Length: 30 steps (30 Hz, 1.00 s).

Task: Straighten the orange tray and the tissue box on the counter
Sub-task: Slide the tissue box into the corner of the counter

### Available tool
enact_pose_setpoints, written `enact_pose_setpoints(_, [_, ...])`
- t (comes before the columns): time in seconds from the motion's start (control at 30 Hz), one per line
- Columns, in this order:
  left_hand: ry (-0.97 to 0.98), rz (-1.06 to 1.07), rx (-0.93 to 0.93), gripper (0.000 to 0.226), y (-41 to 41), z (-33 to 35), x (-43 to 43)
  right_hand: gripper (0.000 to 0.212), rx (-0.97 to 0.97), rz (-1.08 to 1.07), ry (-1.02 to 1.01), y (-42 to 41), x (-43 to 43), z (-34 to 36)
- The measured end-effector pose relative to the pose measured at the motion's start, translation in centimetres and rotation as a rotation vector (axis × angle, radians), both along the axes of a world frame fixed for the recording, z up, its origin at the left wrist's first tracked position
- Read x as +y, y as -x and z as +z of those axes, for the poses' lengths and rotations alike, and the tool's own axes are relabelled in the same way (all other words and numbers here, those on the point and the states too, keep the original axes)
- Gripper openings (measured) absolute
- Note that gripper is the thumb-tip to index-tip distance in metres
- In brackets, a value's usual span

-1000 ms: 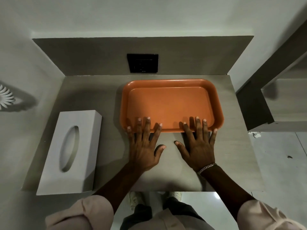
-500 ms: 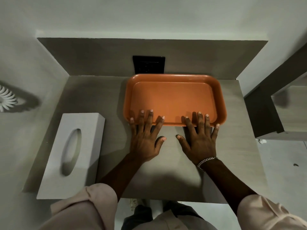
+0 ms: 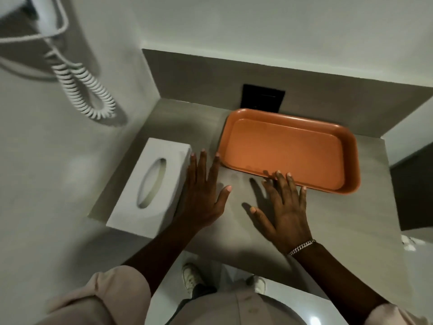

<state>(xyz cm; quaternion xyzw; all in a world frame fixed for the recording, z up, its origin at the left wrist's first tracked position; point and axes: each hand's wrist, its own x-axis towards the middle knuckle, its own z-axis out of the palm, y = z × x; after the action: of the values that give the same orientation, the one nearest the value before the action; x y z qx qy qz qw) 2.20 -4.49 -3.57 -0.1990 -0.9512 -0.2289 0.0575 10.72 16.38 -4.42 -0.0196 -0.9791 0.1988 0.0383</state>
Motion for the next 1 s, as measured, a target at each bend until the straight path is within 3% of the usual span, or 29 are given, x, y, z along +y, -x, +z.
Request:
enact_pose_setpoints(0.17, [0.040, 0.198, 0.029, 0.088, -1.0, 0.5, -4.9, 0.074, 0.009, 0.226, -0.007, 2.2, -4.4, 0.5])
enact_pose_setpoints(0.3, [0.106, 0.376, -0.064, 0.104, -1.1, 0.6, -8.0, 0.072, 0.031, 0.365, -0.031, 3.8, -7.7, 0.0])
enact_pose_setpoints(0.47, [0.182, 0.542, -0.168, 0.117, -0.3, 0.4, -10.5, 0.079, -0.082, 0.490, -0.155, 6.2, -10.0, -2.5])
enact_pose_setpoints(0.6, [0.208, 0.612, -0.244, 0.124, 0.6, 0.0, -10.8, 0.084, -0.124, 0.490, -0.206, 7.4, -11.4, -3.9])
enact_pose_setpoints(1.0, [0.178, 0.685, -0.241, 0.125, 3.7, 0.5, -11.2, 0.080, -0.143, 0.481, -0.262, 7.6, -11.9, -4.6])
